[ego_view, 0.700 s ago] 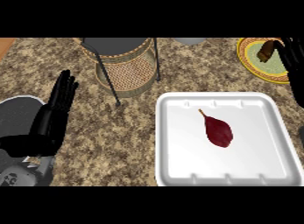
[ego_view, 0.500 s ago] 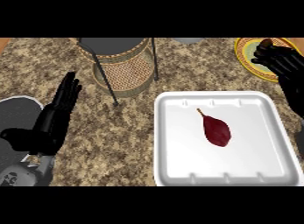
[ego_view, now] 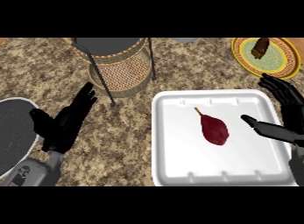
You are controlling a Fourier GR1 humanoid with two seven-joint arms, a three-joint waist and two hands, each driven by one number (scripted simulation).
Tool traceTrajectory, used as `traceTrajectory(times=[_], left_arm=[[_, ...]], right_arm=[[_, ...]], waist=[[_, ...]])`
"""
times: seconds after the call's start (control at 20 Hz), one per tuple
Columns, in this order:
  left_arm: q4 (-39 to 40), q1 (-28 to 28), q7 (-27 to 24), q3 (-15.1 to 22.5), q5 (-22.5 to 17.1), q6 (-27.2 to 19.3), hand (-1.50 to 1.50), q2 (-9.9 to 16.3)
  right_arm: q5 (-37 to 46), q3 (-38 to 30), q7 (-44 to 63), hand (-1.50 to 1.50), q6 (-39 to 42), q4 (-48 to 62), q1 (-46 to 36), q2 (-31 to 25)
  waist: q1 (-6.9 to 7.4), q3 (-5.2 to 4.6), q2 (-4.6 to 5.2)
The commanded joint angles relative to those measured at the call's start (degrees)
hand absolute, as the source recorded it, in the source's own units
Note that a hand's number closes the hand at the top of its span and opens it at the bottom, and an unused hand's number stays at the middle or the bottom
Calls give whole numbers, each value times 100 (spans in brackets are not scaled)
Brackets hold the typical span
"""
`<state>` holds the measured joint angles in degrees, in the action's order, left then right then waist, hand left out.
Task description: Pick the pear from the tray and place it in the tiered basket
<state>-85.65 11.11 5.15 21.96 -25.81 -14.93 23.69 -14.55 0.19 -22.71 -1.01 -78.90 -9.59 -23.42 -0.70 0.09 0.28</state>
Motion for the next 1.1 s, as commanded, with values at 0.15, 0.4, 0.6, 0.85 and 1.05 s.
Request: traceTrajectory(times=[0.15,0.4,0.6,0.85,1.05], left_arm=[[162,-13,-7,-21,51,229,0,-67],[245,89,178,-170,1,195,0,2],[292,20,80,-187,-6,217,0,-66],[255,-17,73,-121,56,253,0,-169],[291,99,159,-137,146,324,0,-180]], right_arm=[[1473,852,122,-150,-251,-1129,689,-536],[2451,885,1674,-150,-530,-2127,943,-1522],[3465,1139,3132,-150,-559,-2919,982,-2053],[4309,2008,5502,-150,-113,-4302,811,-1806],[4587,2778,7140,-150,524,-4671,31,-1158]], waist=[[-39,-21,-60],[-146,-39,-84],[-162,-55,-95],[-6,-39,-64],[131,-30,-32]])
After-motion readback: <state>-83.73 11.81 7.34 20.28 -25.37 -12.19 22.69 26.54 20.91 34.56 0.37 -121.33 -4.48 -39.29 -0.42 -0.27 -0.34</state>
